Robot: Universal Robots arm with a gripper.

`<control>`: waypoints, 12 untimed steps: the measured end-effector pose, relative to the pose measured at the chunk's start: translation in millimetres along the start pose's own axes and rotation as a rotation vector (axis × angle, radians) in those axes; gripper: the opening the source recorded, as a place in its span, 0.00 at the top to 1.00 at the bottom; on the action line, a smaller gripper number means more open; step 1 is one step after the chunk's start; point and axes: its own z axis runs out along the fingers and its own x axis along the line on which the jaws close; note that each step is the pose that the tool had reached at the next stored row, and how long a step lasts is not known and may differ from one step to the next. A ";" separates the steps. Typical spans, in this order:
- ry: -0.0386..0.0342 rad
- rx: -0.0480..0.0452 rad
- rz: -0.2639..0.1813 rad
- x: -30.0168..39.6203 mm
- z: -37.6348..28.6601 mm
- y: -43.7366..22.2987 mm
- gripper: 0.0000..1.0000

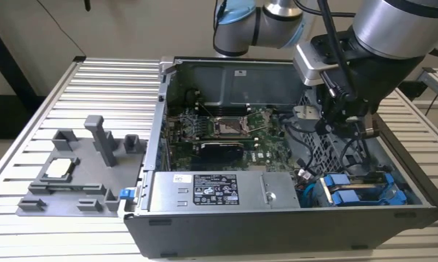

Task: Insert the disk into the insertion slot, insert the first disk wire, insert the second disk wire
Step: 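Insert the first disk wire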

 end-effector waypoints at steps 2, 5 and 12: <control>-0.0001 -0.0001 0.000 -1.3 -6.2 -0.3 0.89; 0.0010 -0.0011 -0.005 -2.3 -9.8 0.4 0.82; -0.0002 -0.0112 -0.076 -2.2 -8.7 0.8 0.73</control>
